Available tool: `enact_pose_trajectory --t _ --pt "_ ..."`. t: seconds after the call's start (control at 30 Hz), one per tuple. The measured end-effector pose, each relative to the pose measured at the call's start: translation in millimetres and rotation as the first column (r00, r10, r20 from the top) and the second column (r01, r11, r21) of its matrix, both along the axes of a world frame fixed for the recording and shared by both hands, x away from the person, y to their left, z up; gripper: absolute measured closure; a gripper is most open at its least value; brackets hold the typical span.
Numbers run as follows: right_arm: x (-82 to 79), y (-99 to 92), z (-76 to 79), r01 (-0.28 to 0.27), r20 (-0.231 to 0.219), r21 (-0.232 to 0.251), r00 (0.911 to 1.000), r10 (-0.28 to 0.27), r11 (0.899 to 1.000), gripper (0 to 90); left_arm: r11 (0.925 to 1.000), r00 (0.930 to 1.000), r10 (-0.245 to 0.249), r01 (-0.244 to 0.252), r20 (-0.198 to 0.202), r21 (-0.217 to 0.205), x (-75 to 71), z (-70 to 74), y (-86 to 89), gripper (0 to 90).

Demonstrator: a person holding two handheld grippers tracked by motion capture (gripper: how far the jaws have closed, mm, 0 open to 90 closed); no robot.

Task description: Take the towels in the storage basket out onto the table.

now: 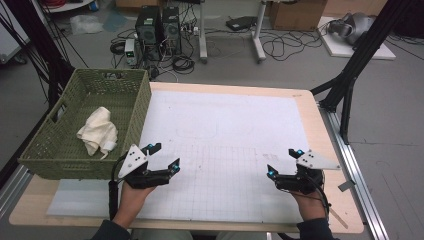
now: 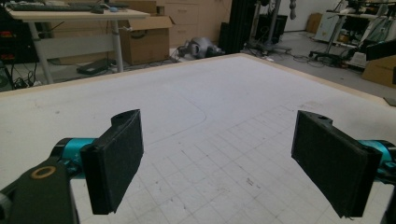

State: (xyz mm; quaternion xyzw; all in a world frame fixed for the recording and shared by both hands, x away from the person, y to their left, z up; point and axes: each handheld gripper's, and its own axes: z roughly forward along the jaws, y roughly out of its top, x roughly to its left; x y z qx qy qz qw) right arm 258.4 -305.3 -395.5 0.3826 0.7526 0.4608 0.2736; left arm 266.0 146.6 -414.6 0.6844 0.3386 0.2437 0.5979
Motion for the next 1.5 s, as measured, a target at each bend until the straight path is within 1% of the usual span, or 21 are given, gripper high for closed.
enact_pose_trajectory --t 0.17,0.23,0.33,0.47,0.5,0.63,0.67,0.77,0.83,0.87,1.0,1.13,1.2,1.33,1.4,1.5 --pt "1.3 0.4 -1.1 -0.007 -0.006 0.006 1.0 0.007 1.0 8.4 1.0 1.0 0.002 -0.002 0.0 0.001 0.5 -0.3 -0.6 16.9" --pt "1.5 -0.1 -1.2 -0.007 -0.004 0.011 1.0 0.007 1.0 8.4 1.0 1.0 0.004 -0.004 -0.006 -0.003 1.2 -0.6 -0.4 16.9" --pt "1.6 -1.3 -2.3 -0.014 -0.009 0.022 0.9999 0.014 1.0 8.4 1.0 0.9999 0.001 -0.001 -0.014 0.004 1.8 -1.2 0.2 16.8" --pt "3.5 -2.5 -2.6 -0.031 -0.01 0.024 0.9995 0.032 0.999 8.4 0.9999 1.0 0.005 -0.005 -0.006 0.014 1.5 -0.1 -1.8 16.8" --pt "4.7 -2.4 -1.6 -0.034 -0.014 0.015 0.9993 0.034 0.999 8.4 0.9999 1.0 0.006 -0.006 -0.005 0.015 1.3 0.6 -2.6 16.8" --pt "5.0 -1.5 0.3 -0.036 -0.017 0.024 0.9992 0.037 0.999 8.3 1.0 1.0 0.003 -0.003 0.002 0.008 0.3 4.7 -4.6 16.8" --pt "6.2 -0.5 0.8 -0.037 -0.008 0.025 0.9993 0.037 0.999 8.3 1.0 1.0 0.005 -0.005 0.003 0.008 -0.2 5.2 -4.2 16.8" --pt "7.6 1.0 0.4 -0.037 -0.004 0.017 0.9993 0.037 0.999 8.4 0.9999 0.9999 0.009 -0.009 -0.008 -0.008 0.6 5.7 -1.4 16.8" --pt "7.5 2.2 0.0 -0.039 -0.003 0.015 0.9992 0.039 0.999 8.4 1.0 0.9999 0.009 -0.009 -0.008 0.003 1.5 7.4 -0.4 16.8" --pt "6.6 3.4 -0.3 -0.044 -0.011 0.015 0.999 0.044 0.999 8.4 0.9999 0.9999 0.008 -0.008 -0.007 0.007 1.6 8.3 -0.1 16.8" --pt "7.1 5.5 -1.7 -0.051 -0.013 0.01 0.9986 0.051 0.999 8.4 1.0 0.9999 -0.006 0.006 -0.008 0.006 1.2 14.0 1.7 16.9" --pt "7.6 6.8 -2.1 -0.055 -0.022 0.032 0.9982 0.056 0.998 8.4 0.9999 0.9999 -0.004 0.004 -0.012 0.011 1.6 15.3 3.6 16.8" --pt "8.3 7.2 -1.6 -0.059 -0.02 0.033 0.998 0.06 0.998 8.4 1.0 0.9999 -0.003 0.003 -0.014 0.005 0.9 16.6 4.7 16.9" --pt "11.7 9.4 -1.8 -0.064 -0.02 0.036 0.9977 0.065 0.997 8.4 1.0 1.0 0.0 0.0 0.0 -0.001 -2.6 24.3 8.6 17.0" --pt "12.3 10.4 -1.6 -0.068 -0.017 0.028 0.9975 0.068 0.997 8.4 1.0 1.0 0.002 -0.002 0.006 -0.008 -2.9 30.5 12.1 17.0" --pt "12.2 11.0 -0.9 -0.063 -0.022 0.033 0.9977 0.064 0.997 8.4 0.9996 0.9998 0.009 -0.009 0.015 -0.028 -1.5 41.4 19.5 17.0"
